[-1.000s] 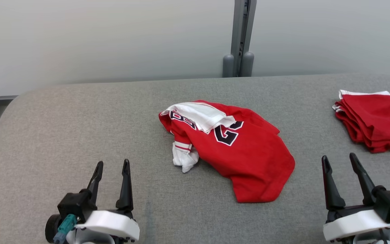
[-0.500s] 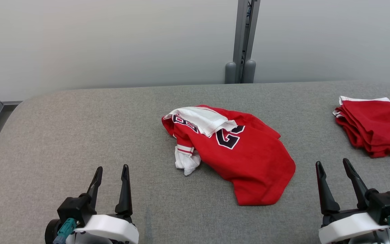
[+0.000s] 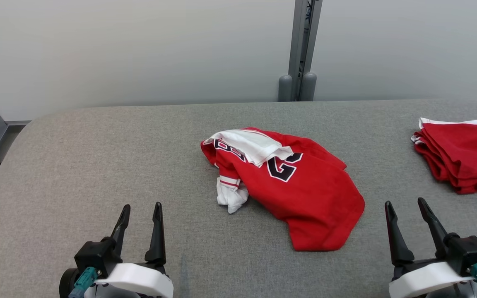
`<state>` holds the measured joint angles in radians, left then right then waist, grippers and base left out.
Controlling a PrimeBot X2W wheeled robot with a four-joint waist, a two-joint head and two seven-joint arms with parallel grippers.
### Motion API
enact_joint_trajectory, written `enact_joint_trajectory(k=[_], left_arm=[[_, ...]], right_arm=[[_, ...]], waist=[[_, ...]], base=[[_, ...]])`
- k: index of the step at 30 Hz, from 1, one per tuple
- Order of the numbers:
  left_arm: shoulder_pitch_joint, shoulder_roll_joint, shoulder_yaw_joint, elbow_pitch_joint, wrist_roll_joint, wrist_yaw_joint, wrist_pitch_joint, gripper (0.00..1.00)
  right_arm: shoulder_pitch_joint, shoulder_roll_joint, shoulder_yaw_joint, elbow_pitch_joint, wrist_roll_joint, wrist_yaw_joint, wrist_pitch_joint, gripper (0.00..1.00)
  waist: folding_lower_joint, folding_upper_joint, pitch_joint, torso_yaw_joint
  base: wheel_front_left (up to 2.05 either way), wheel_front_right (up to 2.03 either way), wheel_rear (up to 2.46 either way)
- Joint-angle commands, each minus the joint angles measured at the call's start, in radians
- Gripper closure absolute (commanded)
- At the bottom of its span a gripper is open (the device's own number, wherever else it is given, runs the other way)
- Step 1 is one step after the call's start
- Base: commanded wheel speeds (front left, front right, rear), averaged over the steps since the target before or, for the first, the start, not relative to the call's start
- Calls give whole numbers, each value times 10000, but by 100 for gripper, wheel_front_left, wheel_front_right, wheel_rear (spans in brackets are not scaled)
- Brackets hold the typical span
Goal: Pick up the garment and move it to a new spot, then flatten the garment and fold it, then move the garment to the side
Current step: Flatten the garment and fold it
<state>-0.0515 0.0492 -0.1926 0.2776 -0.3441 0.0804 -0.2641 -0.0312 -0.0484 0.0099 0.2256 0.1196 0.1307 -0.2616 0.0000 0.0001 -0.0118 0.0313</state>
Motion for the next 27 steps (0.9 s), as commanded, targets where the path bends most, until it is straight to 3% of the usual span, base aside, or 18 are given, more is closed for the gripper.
enact_joint_trajectory(k=[1, 9, 16, 27], left_arm=[[-18, 30, -10, -9, -51, 25, 0, 0], [-85, 31, -112, -50, -93, 28, 0, 0], [-275, 33, -186, -151, -146, 67, 0, 0], [-638, 29, -204, -288, -198, 102, 0, 0]], right_arm=[[49, -46, 21, 109, -67, 1, -49, 0], [4, -41, 670, 819, -134, 1, 104, 0], [-426, -53, 1615, 2271, 23, -1, 258, 0], [-2051, -53, 1677, 4341, -131, -1, 20, 0]], waist=[[0, -1, 25, 39], [0, -1, 180, 285], [0, -1, 633, 664], [0, -1, 1352, 1197]], base=[[0, 0, 0], [0, 0, 0], [0, 0, 0], [0, 0, 0]])
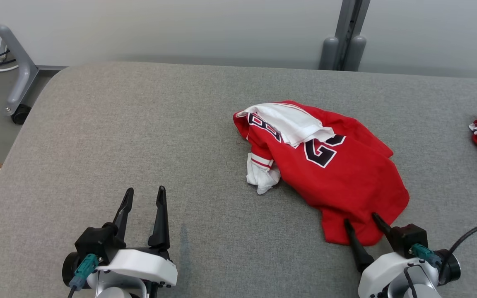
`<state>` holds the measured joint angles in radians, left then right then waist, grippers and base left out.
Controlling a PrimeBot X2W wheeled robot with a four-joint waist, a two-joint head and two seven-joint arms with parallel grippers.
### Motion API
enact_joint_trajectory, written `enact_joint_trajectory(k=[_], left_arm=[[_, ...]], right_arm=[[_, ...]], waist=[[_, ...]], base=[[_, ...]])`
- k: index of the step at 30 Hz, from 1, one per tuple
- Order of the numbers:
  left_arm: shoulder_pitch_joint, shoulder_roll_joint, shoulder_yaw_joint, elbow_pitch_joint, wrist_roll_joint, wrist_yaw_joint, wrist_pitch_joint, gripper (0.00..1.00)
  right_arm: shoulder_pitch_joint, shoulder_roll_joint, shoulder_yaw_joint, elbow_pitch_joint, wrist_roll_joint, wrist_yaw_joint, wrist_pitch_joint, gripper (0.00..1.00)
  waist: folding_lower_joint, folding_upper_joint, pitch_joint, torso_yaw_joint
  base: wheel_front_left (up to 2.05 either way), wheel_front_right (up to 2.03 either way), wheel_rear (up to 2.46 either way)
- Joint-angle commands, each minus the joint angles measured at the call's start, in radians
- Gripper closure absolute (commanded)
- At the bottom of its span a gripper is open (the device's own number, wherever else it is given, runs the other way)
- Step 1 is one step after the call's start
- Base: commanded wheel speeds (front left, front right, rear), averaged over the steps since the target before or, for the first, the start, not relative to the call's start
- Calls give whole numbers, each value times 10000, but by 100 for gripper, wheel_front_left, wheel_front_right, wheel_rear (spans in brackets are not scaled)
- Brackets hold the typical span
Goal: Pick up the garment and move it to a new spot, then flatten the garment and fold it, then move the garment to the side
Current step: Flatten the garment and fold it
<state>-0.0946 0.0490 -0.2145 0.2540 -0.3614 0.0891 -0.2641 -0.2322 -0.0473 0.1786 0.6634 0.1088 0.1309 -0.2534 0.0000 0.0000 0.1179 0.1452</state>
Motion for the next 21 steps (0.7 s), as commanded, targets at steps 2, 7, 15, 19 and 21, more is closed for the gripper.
enact_joint_trajectory(k=[2, 7, 15, 19, 21], left_arm=[[-239, 33, -14, -75, -48, 34, 0, 0], [-305, 32, 3, -139, -87, 79, 0, 0], [-238, 32, 18, -230, -154, 168, 0, 0], [-264, 35, -73, -231, -219, 181, 0, 0], [-300, 35, -132, -233, -277, 205, 0, 0]], right_arm=[[-313, -65, -98, 330, -230, -3, -68, 35], [-755, -65, -474, 775, -330, -3, -137, 100], [-965, -565, -1668, -399, -1535, -3, -129, 100], [-1046, -1072, -2001, -584, -1869, -3, 132, 100], [-1055, -1382, -2192, -676, -2032, -3, 412, 100]], waist=[[0, 0, 141, 120], [0, 0, 226, 202], [0, 0, 217, 19], [0, 0, 232, 1], [0, 0, 261, 23]], base=[[0, 0, 0], [0, 0, 0], [0, 0, 0], [0, 0, 0], [0, 0, 0]])
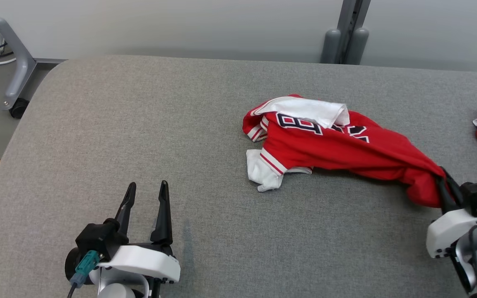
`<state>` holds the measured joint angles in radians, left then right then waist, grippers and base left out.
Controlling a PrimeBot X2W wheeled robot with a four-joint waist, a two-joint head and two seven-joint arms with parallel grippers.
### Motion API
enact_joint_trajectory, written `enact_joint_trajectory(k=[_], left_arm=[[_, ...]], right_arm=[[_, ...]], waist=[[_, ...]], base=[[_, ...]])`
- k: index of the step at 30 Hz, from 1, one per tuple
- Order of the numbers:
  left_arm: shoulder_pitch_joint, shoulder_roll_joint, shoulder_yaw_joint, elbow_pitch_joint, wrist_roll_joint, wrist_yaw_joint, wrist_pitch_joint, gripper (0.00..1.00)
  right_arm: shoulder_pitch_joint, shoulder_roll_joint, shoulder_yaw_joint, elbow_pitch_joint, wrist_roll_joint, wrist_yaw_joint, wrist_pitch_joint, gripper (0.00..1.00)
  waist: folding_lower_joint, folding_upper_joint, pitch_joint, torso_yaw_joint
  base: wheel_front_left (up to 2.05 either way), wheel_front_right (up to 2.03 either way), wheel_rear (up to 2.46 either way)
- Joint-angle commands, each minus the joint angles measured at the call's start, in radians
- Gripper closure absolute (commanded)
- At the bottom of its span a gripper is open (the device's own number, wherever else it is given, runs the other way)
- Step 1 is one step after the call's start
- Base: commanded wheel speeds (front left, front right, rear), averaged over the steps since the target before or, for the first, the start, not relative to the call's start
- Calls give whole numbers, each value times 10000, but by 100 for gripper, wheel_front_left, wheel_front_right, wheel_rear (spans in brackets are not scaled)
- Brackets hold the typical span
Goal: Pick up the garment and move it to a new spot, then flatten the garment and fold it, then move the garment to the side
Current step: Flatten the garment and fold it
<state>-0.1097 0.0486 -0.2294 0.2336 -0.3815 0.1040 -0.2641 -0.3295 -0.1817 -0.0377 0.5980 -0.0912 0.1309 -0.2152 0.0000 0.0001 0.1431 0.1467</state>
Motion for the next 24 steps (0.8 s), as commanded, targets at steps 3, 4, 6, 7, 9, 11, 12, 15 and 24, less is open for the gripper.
enact_joint_trajectory(k=[3, 4, 6, 7, 9, 11, 12, 15, 24], left_arm=[[-169, 38, -1, -44, -126, 73, 0, 0], [-169, 38, 13, -47, -142, 78, 0, 0], [-181, 38, 32, -40, -157, 92, 0, 0], [-190, 38, 38, -39, -155, 100, 0, 0], [-198, 38, 52, -37, -153, 114, 0, 0], [-201, 36, 61, -49, -144, 110, 0, 0], [-197, 39, 76, -55, -138, 107, 0, 0], [-146, 36, 109, -65, -94, 113, 0, 0], [-33, 38, 95, 15, -15, 94, 0, 0]], right_arm=[[5, -485, -261, -119, -94, -3, 438, 100], [46, -595, -351, -130, -53, -3, 553, 100], [134, -771, -457, -106, 9, -3, 735, 100], [161, -830, -529, -100, 19, -3, 818, 100], [244, -1090, -609, -22, 159, -3, 879, 100], [299, -1220, -635, 45, 347, -3, 888, 100], [332, -1291, -621, 58, 419, -3, 872, 100], [456, -1446, -567, 29, 584, -3, 828, 78], [1119, -1503, -538, -1188, 1177, -3, 848, 0]], waist=[[0, -1, 58, 41], [0, -1, 75, 47], [0, -1, 96, 51], [0, -1, 103, 49], [0, -1, 114, 39], [0, -1, 109, 8], [0, -1, 102, -21], [0, -1, 68, -149], [0, -1, -103, -461]], base=[[0, 0, 0], [0, 0, 0], [0, 0, 0], [0, 0, 0], [0, 0, 0], [0, 0, 0], [0, 0, 0], [0, 0, 0], [0, 0, 0]])
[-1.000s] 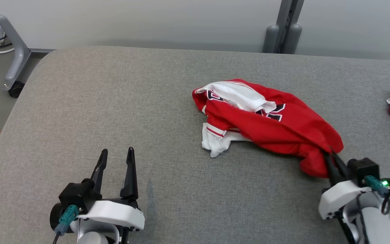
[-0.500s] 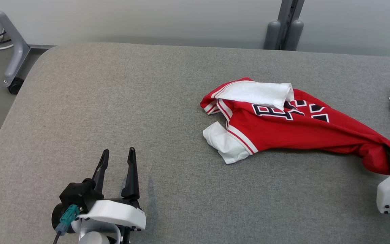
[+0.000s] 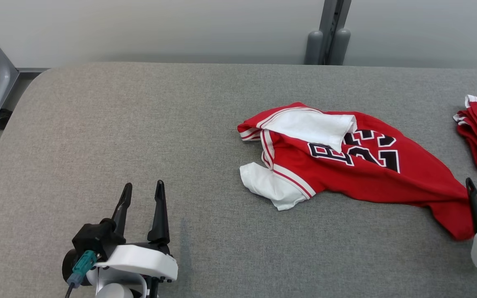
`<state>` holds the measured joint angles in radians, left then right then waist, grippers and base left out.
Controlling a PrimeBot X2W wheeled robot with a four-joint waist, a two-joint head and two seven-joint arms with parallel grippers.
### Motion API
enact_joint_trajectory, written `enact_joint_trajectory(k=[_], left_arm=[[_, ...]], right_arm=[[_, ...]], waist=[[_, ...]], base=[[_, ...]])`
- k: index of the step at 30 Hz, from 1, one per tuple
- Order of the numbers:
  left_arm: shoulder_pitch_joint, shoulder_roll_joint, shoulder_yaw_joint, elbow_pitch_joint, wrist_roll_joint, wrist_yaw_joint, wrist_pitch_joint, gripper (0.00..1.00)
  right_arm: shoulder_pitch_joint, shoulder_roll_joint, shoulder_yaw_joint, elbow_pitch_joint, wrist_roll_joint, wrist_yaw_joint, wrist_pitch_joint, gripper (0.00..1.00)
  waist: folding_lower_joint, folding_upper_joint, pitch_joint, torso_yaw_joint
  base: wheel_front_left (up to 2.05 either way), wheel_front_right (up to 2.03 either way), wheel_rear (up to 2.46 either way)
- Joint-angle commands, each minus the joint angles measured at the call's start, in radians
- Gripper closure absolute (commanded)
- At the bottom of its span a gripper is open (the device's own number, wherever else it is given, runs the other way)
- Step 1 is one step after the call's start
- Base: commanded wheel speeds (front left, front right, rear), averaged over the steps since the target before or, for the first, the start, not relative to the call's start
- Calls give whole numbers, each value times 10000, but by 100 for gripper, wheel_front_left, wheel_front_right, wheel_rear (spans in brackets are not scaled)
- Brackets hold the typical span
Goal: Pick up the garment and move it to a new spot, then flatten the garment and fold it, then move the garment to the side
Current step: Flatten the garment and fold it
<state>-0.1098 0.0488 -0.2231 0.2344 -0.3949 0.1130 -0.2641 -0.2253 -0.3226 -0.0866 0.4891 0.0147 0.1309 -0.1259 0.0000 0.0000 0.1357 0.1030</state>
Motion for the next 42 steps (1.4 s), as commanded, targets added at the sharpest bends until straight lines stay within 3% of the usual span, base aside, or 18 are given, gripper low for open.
enact_joint_trajectory(k=[1, 5, 12, 17, 24, 34, 35, 36, 39, 40, 42], left_arm=[[-20, 37, 23, 23, 119, -6, 0, 0], [58, 36, 33, 70, 124, -35, 0, 0], [-70, 37, -162, 147, 139, -108, 0, 0], [-196, 40, -265, 180, 136, -135, 0, 0], [-280, 40, -333, 174, 70, -104, 0, 0], [-282, 37, -446, 133, -90, -46, 0, 0], [-287, 36, -456, 124, -101, -30, 0, 0], [-288, 36, -464, 112, -104, -14, 0, 0], [-266, 37, -463, 98, -114, 21, 0, 0], [-257, 37, -455, 101, -117, 20, 0, 0], [-244, 37, -440, 113, -129, 36, 0, 0]], right_arm=[[165, -123, -78, -337, 236, -3, -83, 0], [479, -6, 160, -1626, 541, -3, -75, 0], [488, 448, 2319, -2745, 1013, -3, 236, 0], [25, 652, 3849, -2177, 1333, -3, 96, 0], [-1283, 419, 6366, -328, 1420, -3, -387, 0], [-2855, 634, 7965, 2186, 936, -3, -879, 0], [-2964, 670, 8014, 2411, 895, -3, -882, 10], [-3083, 707, 8030, 2619, 859, -3, -918, 54], [-3309, 885, 7965, 3134, 835, -3, -1042, 76], [-3389, 941, 7925, 3237, 824, -3, -1083, 100], [-3512, 1060, 7860, 3392, 864, -3, -1192, 100]], waist=[[0, 0, -54, -35], [0, 0, -179, -72], [0, 0, -241, 171], [0, 0, -130, 525], [0, 0, 100, 1233], [0, 0, 184, 1895], [0, 0, 187, 1935], [0, 0, 195, 1964], [0, 0, 200, 2014], [0, 0, 194, 2017], [0, 0, 174, 2005]], base=[[0, 0, 0], [0, 0, 0], [0, 0, 0], [0, 0, 0], [0, 0, 0], [0, 0, 0], [0, 0, 0], [0, 0, 0], [0, 0, 0], [0, 0, 0], [0, 0, 0]])
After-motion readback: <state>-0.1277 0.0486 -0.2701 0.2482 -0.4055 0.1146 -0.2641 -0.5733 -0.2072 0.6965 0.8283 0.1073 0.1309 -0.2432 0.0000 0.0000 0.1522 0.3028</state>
